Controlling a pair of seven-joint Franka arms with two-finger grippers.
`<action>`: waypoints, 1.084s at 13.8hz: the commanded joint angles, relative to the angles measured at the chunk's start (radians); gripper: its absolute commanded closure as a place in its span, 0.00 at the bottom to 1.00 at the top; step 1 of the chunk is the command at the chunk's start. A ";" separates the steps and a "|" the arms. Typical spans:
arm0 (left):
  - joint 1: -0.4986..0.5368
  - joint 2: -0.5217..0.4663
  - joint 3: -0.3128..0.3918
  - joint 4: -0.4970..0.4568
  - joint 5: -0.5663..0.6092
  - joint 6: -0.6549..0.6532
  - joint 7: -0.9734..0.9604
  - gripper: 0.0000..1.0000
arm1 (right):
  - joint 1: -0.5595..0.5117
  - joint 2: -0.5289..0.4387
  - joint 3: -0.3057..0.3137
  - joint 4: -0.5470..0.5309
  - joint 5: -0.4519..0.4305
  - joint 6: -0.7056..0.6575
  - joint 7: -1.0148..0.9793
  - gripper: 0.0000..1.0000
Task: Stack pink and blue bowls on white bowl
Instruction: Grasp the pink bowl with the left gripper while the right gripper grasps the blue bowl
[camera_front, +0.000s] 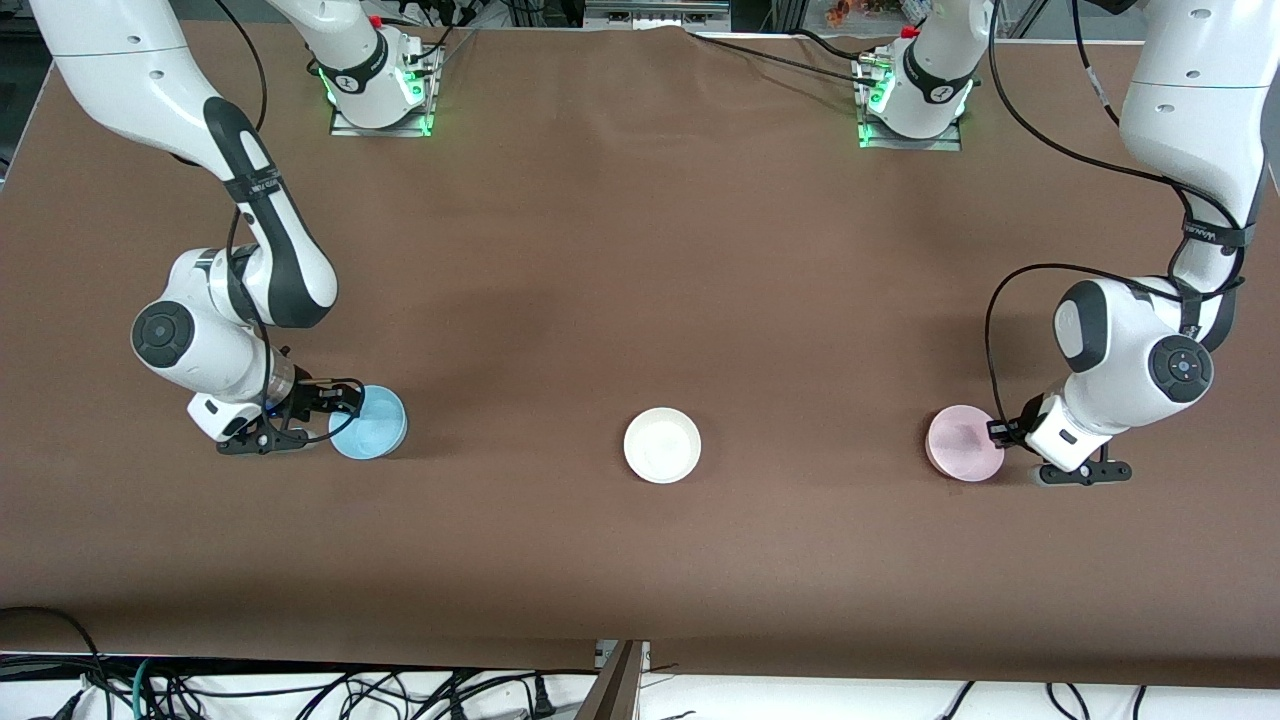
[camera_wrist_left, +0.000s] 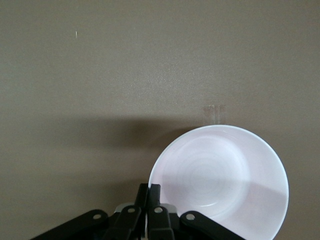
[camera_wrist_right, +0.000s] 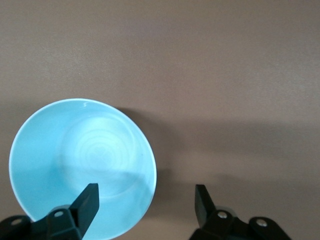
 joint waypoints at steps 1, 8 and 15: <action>-0.005 -0.008 0.002 0.002 0.013 0.003 0.012 1.00 | -0.001 0.039 0.003 0.043 0.013 0.005 0.002 0.23; -0.035 -0.015 -0.010 0.034 -0.044 0.001 -0.072 1.00 | -0.003 0.048 0.004 0.055 0.014 0.002 0.002 0.59; -0.213 -0.063 -0.010 0.040 -0.045 -0.009 -0.435 1.00 | -0.001 0.046 0.004 0.070 0.063 -0.007 -0.007 1.00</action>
